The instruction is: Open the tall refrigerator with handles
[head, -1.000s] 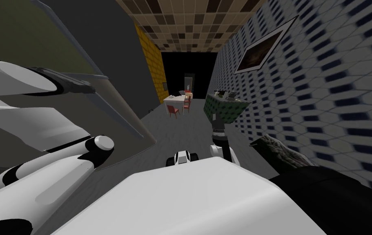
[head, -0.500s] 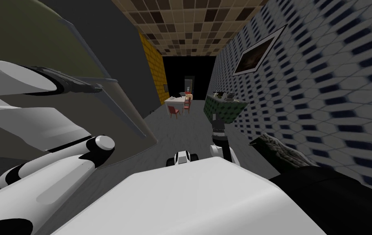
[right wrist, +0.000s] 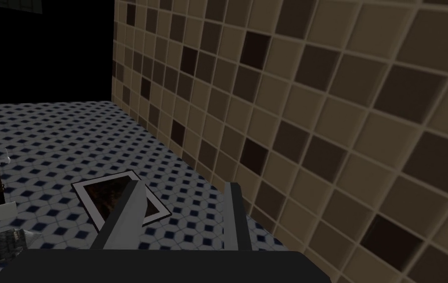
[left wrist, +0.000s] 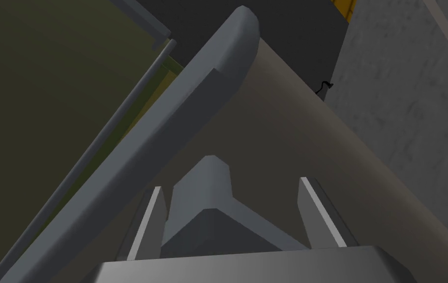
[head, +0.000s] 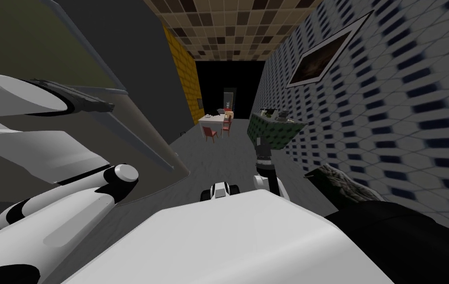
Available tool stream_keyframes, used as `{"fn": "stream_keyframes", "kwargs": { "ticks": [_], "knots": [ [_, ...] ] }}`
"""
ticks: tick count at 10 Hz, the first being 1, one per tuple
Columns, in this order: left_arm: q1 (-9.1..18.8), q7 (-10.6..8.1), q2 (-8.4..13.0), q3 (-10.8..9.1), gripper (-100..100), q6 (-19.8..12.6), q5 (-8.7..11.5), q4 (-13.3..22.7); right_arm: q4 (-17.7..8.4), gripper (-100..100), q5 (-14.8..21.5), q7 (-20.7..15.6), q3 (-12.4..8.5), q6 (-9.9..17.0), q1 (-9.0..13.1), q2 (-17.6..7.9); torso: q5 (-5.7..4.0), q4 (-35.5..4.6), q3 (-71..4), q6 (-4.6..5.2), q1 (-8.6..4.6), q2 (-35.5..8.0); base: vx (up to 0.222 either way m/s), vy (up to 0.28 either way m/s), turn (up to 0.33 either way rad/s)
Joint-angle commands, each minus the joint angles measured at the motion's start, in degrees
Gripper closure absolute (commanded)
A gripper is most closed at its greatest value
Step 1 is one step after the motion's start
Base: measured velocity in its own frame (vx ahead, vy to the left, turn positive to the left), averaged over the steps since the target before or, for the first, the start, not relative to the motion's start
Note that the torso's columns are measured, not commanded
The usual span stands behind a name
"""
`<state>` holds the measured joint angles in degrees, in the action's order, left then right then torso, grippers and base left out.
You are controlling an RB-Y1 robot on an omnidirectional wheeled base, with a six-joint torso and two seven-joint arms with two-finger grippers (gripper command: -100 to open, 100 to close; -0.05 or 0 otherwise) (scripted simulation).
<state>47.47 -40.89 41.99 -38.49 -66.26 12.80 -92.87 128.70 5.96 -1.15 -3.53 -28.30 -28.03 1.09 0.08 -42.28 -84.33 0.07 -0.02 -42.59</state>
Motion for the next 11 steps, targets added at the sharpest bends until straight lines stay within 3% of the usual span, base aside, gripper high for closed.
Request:
{"fn": "stream_keyframes", "kwargs": {
  "ticks": [1,9,10,11],
  "knots": [
    [1.3,-0.15,1.5,0.03,-100,-2.3,0.5,-1.2,0.0,0,0.0,0.0,0.0,0.0,0.0,0.0,0.09,0.2,-0.1,0.18,0.03,0.1,-0.042,0.046,-0.045],
    [5.1,-1.34,6.6,0.02,-100,-12.0,0.9,-5.2,0.0,0,0.0,0.0,0.0,0.0,0.0,0.0,-0.07,0.0,-0.2,-0.08,0.06,0.3,0.043,0.013,-0.022],
    [4.9,-1.12,6.3,0.02,-100,-10.8,1.0,-4.4,0.0,0,0.0,0.0,0.0,0.0,0.0,0.0,-0.08,0.0,-0.2,-0.08,0.02,0.3,0.013,0.008,-0.002],
    [4.9,-1.14,6.4,0.00,0,-11.1,1.0,-4.5,0.0,0,0.0,0.0,0.0,0.0,0.0,0.0,-0.09,0.0,-0.2,-0.07,-0.01,0.3,0.000,0.000,0.000]
  ]
}}
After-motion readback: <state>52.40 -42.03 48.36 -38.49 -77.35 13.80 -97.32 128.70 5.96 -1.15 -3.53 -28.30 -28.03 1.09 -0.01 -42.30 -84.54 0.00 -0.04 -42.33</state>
